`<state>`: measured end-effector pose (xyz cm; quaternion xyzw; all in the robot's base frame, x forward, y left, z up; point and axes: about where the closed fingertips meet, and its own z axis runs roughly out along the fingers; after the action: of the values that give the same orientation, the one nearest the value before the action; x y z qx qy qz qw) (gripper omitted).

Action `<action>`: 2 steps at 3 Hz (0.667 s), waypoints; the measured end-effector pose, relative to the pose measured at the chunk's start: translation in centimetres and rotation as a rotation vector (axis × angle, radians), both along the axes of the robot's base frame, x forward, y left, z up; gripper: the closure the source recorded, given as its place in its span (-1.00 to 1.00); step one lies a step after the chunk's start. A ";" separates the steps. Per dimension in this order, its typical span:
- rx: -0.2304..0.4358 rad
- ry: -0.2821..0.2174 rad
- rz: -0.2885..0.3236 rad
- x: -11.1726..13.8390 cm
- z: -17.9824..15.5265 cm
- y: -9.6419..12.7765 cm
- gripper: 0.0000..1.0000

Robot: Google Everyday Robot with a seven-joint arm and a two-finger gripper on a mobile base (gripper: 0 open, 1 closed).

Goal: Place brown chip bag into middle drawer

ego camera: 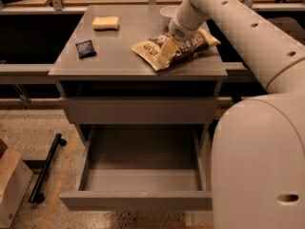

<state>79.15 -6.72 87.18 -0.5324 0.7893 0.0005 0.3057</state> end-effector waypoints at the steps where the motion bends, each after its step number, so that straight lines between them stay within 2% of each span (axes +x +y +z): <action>1: 0.013 0.039 -0.009 0.2 -1.9 -0.3 -0.63; 2: 0.025 0.054 -0.011 0.1 -2.6 -0.3 -0.16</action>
Offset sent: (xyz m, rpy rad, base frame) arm -0.0024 -0.0083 -0.0263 0.0415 0.0589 -0.0184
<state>79.22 -7.05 84.58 -0.5240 0.8002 0.0230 0.2909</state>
